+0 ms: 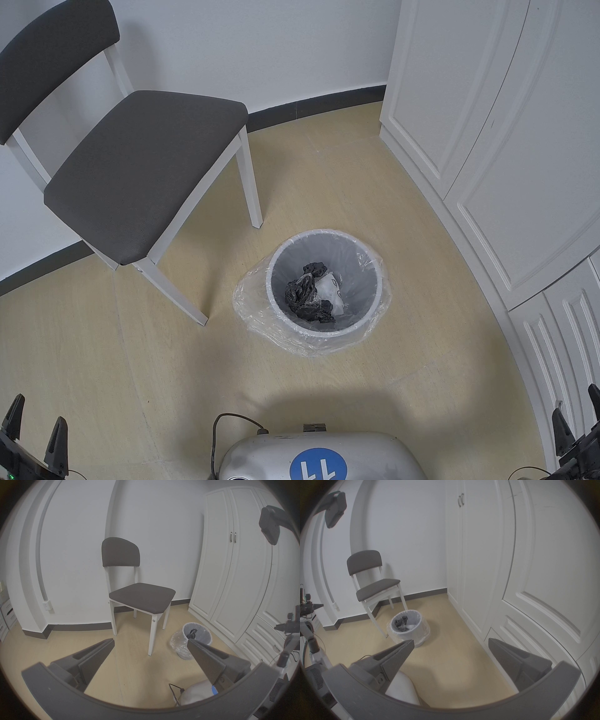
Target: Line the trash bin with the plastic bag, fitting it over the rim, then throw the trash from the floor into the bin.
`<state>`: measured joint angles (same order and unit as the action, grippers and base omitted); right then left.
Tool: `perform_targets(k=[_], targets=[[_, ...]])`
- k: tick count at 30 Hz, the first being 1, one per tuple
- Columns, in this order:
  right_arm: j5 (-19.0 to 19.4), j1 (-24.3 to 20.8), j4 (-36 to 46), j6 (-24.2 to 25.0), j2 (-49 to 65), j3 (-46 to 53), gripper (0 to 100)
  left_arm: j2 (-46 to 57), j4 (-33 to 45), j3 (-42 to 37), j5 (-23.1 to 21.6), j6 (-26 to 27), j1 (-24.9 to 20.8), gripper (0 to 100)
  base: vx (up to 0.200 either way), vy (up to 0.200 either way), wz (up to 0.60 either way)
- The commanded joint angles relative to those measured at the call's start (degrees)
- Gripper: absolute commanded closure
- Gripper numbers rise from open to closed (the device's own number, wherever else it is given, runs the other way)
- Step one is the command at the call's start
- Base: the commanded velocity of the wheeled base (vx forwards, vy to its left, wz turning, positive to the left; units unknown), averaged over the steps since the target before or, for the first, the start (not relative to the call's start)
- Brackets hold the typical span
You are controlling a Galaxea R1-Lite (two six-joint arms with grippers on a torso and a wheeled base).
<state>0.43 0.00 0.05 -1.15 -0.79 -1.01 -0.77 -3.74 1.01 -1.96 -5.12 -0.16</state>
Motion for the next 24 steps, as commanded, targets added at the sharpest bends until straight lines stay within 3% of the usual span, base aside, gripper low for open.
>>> perform_targets(k=[1,7,14,24], targets=[[-0.08,0.00,0.21,0.35,0.79,1.01,0,0.77,0.14,-1.01,-0.59,0.11,-0.02,0,0.000,0.000,0.00],[-0.25,0.00,0.04,0.97,0.79,1.01,0,0.77,0.14,-1.01,-1.20,0.90,-0.02,0,0.000,0.000,0.00],[-0.87,0.00,0.04,1.50,0.79,1.01,0,0.77,1.46,-1.01,4.86,1.25,-0.02,0,0.000,0.000,0.00],[-0.87,0.00,0.04,1.59,0.79,1.01,0,0.77,5.06,-0.48,0.64,6.70,-0.02,0,0.000,0.000,0.00]])
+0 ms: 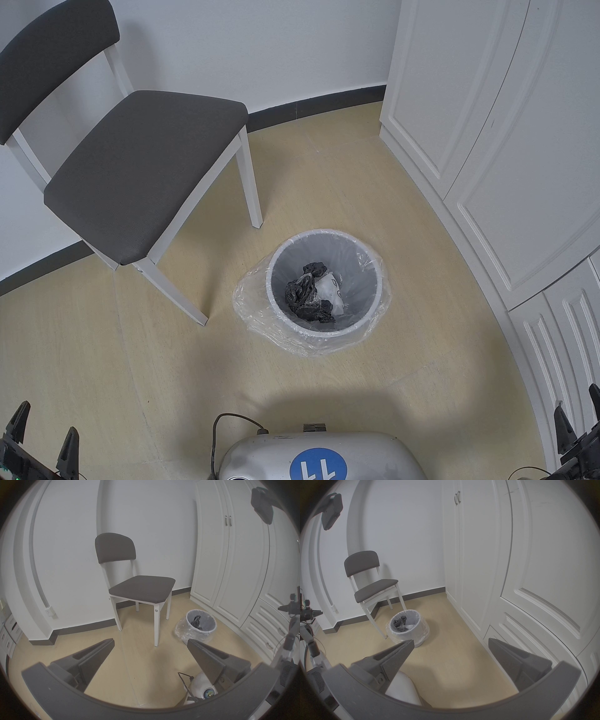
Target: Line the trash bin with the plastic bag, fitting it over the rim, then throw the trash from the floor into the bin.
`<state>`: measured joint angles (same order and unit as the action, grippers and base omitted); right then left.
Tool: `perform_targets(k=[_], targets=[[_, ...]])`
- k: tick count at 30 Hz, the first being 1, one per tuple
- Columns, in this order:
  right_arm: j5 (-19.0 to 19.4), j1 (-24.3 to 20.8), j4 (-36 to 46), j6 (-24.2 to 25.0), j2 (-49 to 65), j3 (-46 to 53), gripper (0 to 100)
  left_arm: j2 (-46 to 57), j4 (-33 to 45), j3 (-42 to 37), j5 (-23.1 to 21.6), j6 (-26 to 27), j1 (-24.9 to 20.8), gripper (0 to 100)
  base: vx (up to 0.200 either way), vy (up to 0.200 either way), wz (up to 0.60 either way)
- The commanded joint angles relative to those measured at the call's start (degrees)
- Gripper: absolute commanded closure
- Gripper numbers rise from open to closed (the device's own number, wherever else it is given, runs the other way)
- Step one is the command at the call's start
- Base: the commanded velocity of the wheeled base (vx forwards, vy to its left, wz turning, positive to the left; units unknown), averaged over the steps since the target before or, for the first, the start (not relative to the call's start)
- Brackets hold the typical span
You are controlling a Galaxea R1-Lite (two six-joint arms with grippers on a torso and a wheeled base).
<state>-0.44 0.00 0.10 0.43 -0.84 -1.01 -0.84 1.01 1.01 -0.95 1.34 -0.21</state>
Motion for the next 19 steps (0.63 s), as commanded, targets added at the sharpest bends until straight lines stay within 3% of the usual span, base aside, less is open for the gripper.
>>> perform_targets(k=[1,8,19], targets=[[0.00,0.00,-0.01,0.01,0.84,1.01,0,0.84,0.31,-0.48,-0.37,-0.02,0.03,0,0.000,0.000,0.00],[0.00,0.00,-0.01,-0.08,0.84,1.01,0,0.84,0.04,-0.57,-0.02,-2.66,0.03,0,0.000,0.000,0.00],[0.09,0.00,-0.01,0.01,0.84,1.01,0,0.84,-0.40,-0.84,0.42,-1.69,0.03,0,0.000,0.000,0.00]])
